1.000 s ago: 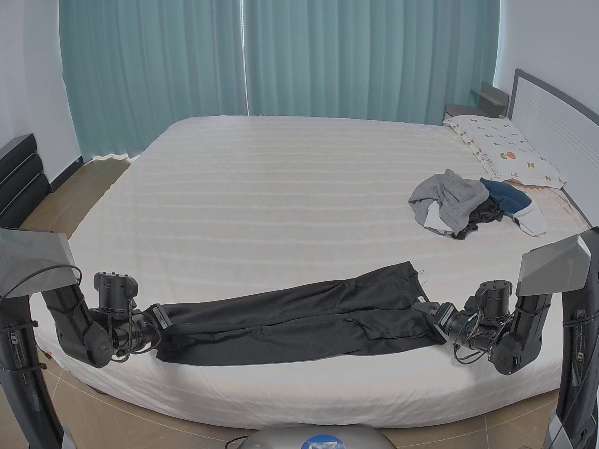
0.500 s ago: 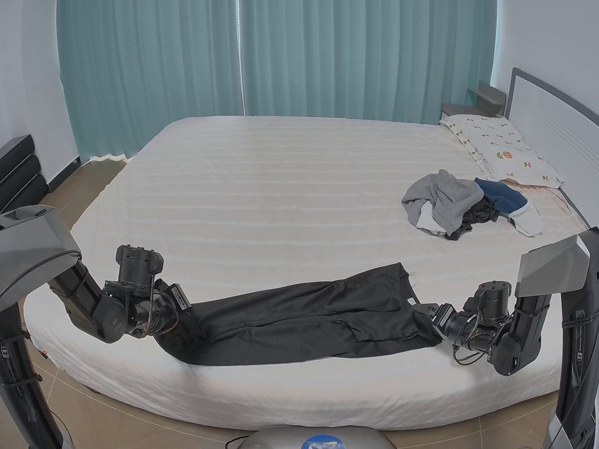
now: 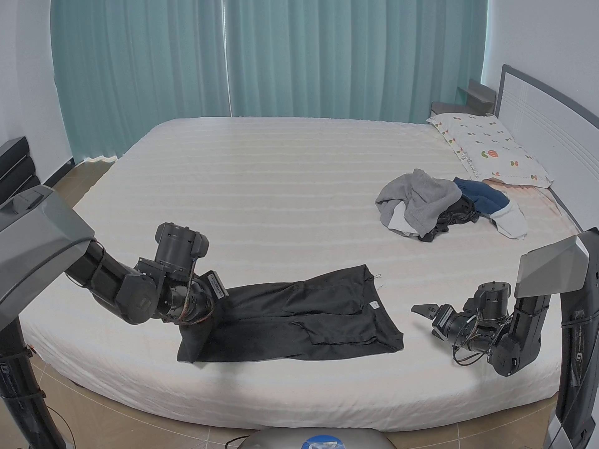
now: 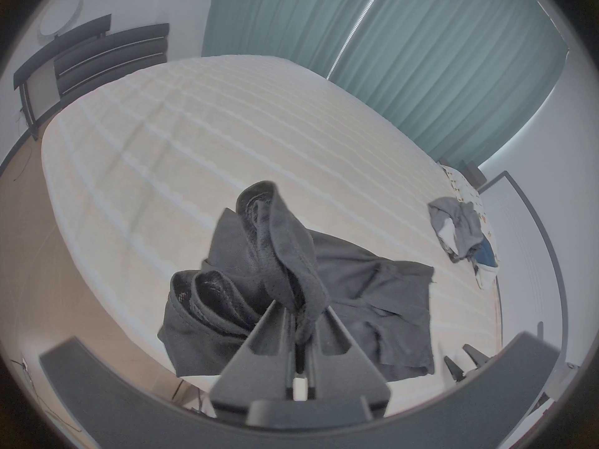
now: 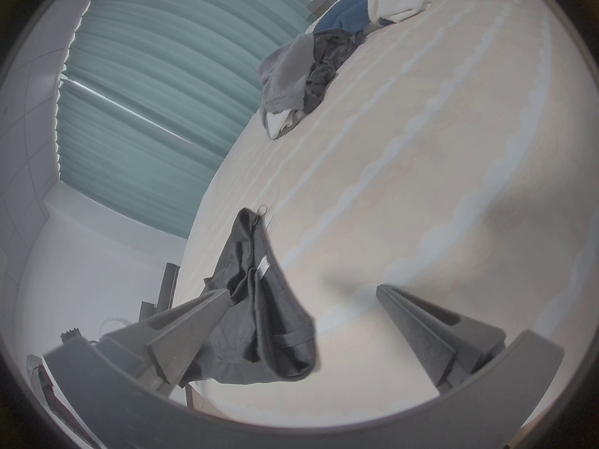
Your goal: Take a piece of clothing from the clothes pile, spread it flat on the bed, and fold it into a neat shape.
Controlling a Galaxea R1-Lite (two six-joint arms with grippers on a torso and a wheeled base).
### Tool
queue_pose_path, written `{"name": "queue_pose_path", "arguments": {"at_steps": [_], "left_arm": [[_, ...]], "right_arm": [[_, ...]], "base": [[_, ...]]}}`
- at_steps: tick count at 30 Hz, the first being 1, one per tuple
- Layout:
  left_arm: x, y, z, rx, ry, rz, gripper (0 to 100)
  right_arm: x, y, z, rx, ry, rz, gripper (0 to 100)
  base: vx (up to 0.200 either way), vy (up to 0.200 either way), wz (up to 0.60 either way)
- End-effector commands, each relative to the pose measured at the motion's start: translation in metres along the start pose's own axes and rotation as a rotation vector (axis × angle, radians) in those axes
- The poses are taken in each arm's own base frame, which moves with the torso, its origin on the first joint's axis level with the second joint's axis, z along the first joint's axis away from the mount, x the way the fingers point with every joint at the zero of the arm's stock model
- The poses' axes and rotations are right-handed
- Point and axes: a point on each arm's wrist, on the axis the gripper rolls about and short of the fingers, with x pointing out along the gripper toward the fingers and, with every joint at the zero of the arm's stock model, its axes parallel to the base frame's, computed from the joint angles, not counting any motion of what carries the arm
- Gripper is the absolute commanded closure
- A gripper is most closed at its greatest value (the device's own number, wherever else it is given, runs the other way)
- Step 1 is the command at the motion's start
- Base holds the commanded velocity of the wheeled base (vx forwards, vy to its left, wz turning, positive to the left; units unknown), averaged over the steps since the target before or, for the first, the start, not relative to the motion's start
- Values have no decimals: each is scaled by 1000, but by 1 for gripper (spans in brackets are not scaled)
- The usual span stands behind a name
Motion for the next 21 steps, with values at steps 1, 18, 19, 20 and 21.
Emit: {"name": "queue_pose_path", "arguments": {"at_steps": [1, 18, 19, 20, 21], "left_arm": [[-2, -36, -1, 13, 22, -42, 100], [39, -90, -27, 68, 62, -27, 100], [42, -93, -30, 69, 64, -30, 100], [44, -95, -30, 63, 56, -31, 100], [45, -97, -29, 57, 46, -32, 100]], "right_arm": [[0, 0, -1, -2, 3, 0, 0], [1, -1, -2, -6, 6, -5, 0], [1, -1, -2, -6, 5, -4, 0], [1, -1, -2, -6, 6, -5, 0], [1, -1, -2, -6, 5, -4, 0]], "base": [[0, -200, 0], [0, -200, 0], [0, 0, 0], [0, 0, 0], [0, 0, 0]]}}
